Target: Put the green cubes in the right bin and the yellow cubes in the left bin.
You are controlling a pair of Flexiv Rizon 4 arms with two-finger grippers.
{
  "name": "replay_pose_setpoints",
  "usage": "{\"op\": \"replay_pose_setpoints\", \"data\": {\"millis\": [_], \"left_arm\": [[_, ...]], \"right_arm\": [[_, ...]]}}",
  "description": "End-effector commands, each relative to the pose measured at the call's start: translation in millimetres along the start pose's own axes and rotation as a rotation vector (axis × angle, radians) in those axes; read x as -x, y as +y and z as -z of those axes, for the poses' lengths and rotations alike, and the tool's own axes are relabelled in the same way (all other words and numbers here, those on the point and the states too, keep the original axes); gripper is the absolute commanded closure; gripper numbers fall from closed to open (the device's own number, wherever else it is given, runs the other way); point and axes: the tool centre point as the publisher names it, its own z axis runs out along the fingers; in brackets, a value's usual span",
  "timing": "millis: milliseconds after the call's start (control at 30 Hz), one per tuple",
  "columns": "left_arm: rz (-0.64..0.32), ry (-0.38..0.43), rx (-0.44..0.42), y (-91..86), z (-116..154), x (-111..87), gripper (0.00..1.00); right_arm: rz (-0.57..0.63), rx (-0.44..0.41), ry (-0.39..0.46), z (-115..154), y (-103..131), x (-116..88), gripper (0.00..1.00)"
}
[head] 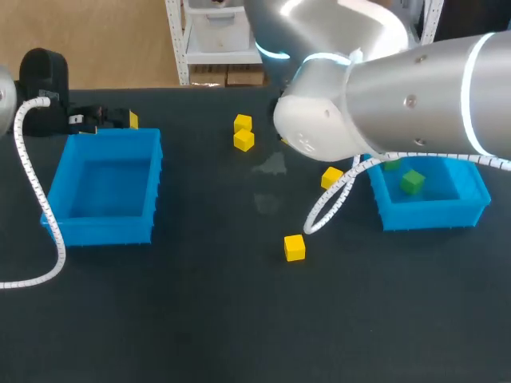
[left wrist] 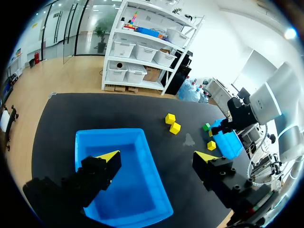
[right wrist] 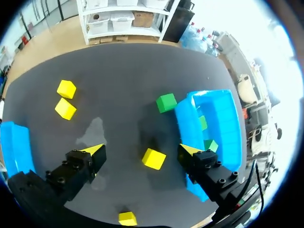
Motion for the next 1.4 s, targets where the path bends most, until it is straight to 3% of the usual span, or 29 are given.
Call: {"op": "replay_pose_setpoints", "data": {"millis": [33,300,733,1133,1233,1400], "left_arm": [[-0.002,-0.007,-0.012,2.6,0,-1.7,0.00],[-0.002,-0.007,-0.012,2.6,0,-1.7,0.00],[-0.002,-0.007,-0.012,2.6,0,-1.7,0.00],[-0.002,-0.007,-0.012,2.6,0,-1.7,0.00],[-0.002,-0.007,-0.012,2.6,0,-1.7,0.00],[-0.002,-0.007,-0.012,2.6,0,-1.7,0.00]], "right_arm": [[0.030,-0.048,0.002,-5,6,2,0.00],[0.039,-0.099,0.002,-15,1,7,0.00],[0.023,-0.109,0.019,-32,-16,13,0.00],[0.026,-0.100,0.020,-40,-32,21,0.00],[0.039,-0.079,-0.026,-41,-34,23,0.00],[0.051,-0.050,-0.015,-36,-36,21,0.00]]}}
